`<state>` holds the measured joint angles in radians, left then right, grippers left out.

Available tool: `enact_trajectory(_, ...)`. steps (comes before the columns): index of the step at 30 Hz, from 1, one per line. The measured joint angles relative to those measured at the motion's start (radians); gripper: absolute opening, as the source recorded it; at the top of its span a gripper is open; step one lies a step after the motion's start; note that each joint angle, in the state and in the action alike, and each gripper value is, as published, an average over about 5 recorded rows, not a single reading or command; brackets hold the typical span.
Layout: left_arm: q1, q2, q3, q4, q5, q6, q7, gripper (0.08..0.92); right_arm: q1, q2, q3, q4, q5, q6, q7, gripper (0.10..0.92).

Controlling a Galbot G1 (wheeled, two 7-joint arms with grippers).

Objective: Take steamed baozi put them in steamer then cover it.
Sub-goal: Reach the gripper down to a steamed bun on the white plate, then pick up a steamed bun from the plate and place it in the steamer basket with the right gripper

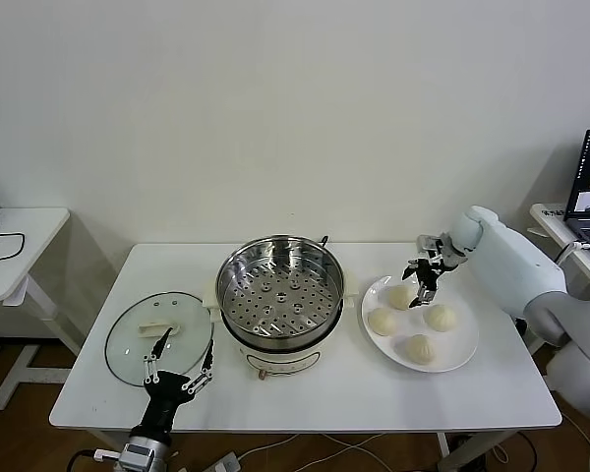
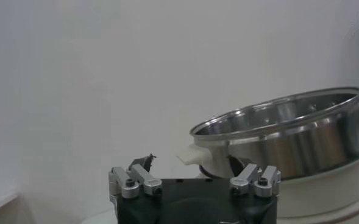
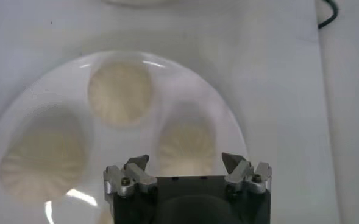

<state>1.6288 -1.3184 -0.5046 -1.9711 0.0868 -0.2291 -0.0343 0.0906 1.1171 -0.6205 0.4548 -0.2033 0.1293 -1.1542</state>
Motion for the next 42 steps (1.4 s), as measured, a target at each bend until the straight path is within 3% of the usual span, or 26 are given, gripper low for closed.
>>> enact_trajectory(13, -0.005, 0.0, 0.002, 0.008, 0.0, -0.003, -0.004, 0.823, -0.007, 0.06, 0.002, -0.078, -0.039, 0.014, 0.044, 0.818)
enact_trajectory(27, -0.004, 0.0, -0.001, 0.004, -0.001, -0.004, -0.007, 0.823, -0.003, 0.063, -0.012, -0.08, -0.043, 0.027, 0.051, 0.661)
enact_trajectory(34, -0.001, 0.0, -0.003, -0.008, -0.001, -0.003, -0.008, 0.823, 0.038, 0.012, -0.064, 0.025, 0.005, 0.055, 0.03, 0.653)
enact_trajectory(42, 0.0, 0.002, -0.003, -0.018, -0.001, -0.003, -0.008, 0.823, 0.167, -0.05, -0.169, 0.261, 0.061, 0.182, 0.006, 0.66)
